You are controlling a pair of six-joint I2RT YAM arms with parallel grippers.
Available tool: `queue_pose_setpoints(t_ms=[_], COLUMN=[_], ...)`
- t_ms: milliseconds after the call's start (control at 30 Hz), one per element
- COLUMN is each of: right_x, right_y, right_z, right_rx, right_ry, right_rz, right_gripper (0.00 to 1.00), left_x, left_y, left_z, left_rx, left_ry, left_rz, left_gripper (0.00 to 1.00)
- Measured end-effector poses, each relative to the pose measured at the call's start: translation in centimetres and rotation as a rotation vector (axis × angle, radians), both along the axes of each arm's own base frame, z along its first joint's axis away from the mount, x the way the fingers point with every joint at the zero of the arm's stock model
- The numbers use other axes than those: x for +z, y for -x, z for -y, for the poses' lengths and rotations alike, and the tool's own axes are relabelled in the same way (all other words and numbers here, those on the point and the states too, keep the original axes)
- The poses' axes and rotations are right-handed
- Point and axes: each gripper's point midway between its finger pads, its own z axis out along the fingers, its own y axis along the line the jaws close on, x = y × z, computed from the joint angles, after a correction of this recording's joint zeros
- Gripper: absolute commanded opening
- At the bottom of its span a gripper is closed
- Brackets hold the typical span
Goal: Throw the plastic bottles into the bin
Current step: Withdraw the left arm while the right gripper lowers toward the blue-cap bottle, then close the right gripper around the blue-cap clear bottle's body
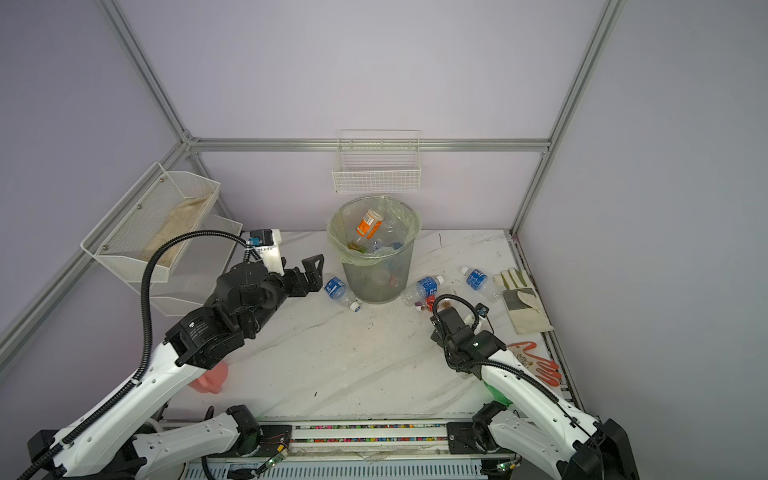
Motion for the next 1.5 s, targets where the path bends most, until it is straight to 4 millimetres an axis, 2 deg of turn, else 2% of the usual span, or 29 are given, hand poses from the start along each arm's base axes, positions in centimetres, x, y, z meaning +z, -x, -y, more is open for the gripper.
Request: queue_pose_setpoints(t_ms=[167, 267, 467, 600, 700, 867, 967, 1133, 1500], right_x=[-1.5, -2.6, -5.0, -5.1, -4.5, -3.5, -4.1, -6.1, -7.5], right_y=[-1.1, -1.3, -0.2, 0.4, 0.5, 0.5, 0.8, 1.9, 2.2], right_z=[1.0, 0.7, -0.7, -1.4, -2.2, -3.3, -3.6, -4.0, -6.8], right_rx=[-0.025, -0.014, 0.037, 0.055, 0.067, 0.088, 0.095, 0.110, 0.171], right_ry=[-0.009, -0.025, -0.105, -0.173, -0.237, -0.321, -0.340, -0.326, -0.242], right_rz=[-0.053, -0.081, -0.130, -0.115, -0.083, -0.040, -0.042, -0.098, -0.142], right_gripper=[0.97, 0.97, 0.97, 0.97, 0.97, 0.97, 0.96, 0.93, 0.84], left_x=[-1.6, -2.0, -3.2, -4.0, -5.4, -10.0, -11.9, -12.3, -14.2], left_y=[1.2, 1.7, 2.4, 2.6, 2.7, 3.2, 3.6, 4.1, 5.0], left_z=[-0.9, -1.3, -2.0, -2.0, -1.7, 0.1, 1.1, 1.7, 2.0], left_rx=[0.005, 0.010, 0.017, 0.020, 0.014, -0.022, -0.041, -0.054, -0.053], left_ry=[0.028, 0.049, 0.058, 0.069, 0.085, 0.070, 0.058, 0.073, 0.089], left_rz=[-0.033, -0.040, -0.066, -0.085, -0.121, -0.235, -0.284, -0.302, -0.341], left_gripper=[1.00, 1.00, 1.00, 1.00, 1.00, 1.00, 1.00, 1.00, 1.00])
